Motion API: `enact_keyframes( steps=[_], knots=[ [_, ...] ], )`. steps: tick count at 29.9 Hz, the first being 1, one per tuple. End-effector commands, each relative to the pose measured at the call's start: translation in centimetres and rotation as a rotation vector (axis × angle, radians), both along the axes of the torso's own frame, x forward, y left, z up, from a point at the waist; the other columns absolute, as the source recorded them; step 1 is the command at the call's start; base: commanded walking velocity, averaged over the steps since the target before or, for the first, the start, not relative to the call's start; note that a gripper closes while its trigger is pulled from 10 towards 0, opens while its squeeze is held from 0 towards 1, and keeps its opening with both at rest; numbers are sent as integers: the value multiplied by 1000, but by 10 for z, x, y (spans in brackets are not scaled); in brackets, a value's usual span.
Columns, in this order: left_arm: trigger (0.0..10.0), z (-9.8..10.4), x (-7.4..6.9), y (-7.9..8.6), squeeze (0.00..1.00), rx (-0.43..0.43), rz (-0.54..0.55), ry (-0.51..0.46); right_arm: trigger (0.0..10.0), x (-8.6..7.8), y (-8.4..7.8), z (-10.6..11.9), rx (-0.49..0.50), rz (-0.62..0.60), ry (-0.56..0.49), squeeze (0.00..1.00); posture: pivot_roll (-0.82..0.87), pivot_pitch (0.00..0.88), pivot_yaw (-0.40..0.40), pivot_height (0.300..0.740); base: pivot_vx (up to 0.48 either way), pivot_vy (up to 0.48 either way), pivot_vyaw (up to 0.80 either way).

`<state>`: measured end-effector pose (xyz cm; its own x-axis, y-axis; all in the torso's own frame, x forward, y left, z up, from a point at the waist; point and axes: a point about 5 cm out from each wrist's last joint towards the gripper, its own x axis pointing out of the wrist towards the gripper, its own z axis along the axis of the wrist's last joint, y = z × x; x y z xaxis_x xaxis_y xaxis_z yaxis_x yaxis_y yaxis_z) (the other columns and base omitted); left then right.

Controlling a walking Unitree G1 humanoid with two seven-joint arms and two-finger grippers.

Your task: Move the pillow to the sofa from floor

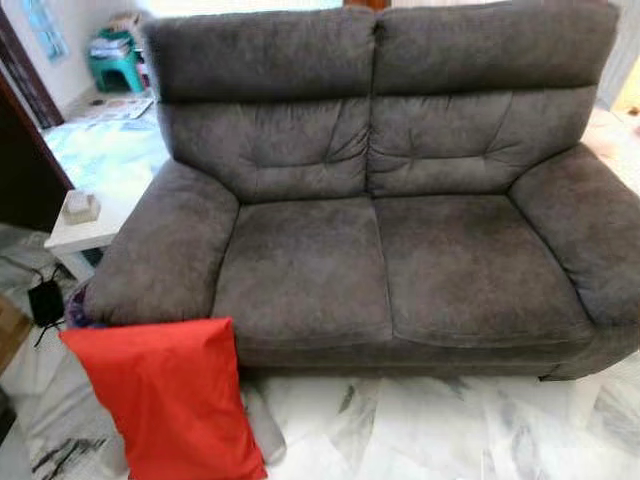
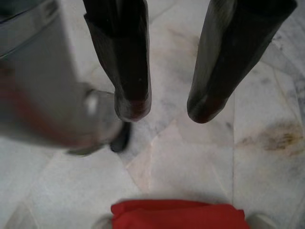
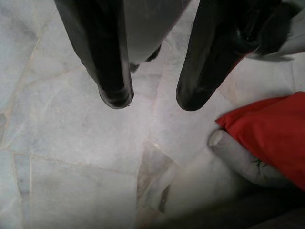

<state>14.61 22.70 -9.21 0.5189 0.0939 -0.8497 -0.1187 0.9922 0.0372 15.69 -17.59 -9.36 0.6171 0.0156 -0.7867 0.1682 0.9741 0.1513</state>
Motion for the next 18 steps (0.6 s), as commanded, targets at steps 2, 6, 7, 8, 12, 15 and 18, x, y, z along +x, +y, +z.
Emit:
enact_keyframes(
  steps=[2,6,7,8,12,15,18],
  knots=[
    [10000,-5,-15,3,0,18,0,54,10000,-3,3,-2,13,9,11,0,64,116,48,740,0,398,0],
    [10000,-5,-17,6,0,21,3,59,10000,-4,2,-2,11,11,15,0,64,116,49,740,0,398,0],
    [10000,-4,-16,8,0,23,6,58,10000,-4,2,-2,7,23,16,0,65,116,48,740,0,304,0],
    [10000,-4,-16,8,0,23,6,58,10000,-4,2,-2,7,23,16,0,65,116,48,740,0,304,0],
    [10000,-5,-19,7,0,31,-6,64,10000,-3,2,-2,6,25,16,0,66,119,49,740,0,0,0],
    [10000,-6,-20,7,0,35,-9,66,10000,-3,3,-2,6,34,17,0,66,119,50,740,0,0,0],
    [10000,-5,-18,8,0,39,-2,55,10000,-2,4,-1,-2,50,11,0,70,119,51,740,0,0,175]
  ],
)
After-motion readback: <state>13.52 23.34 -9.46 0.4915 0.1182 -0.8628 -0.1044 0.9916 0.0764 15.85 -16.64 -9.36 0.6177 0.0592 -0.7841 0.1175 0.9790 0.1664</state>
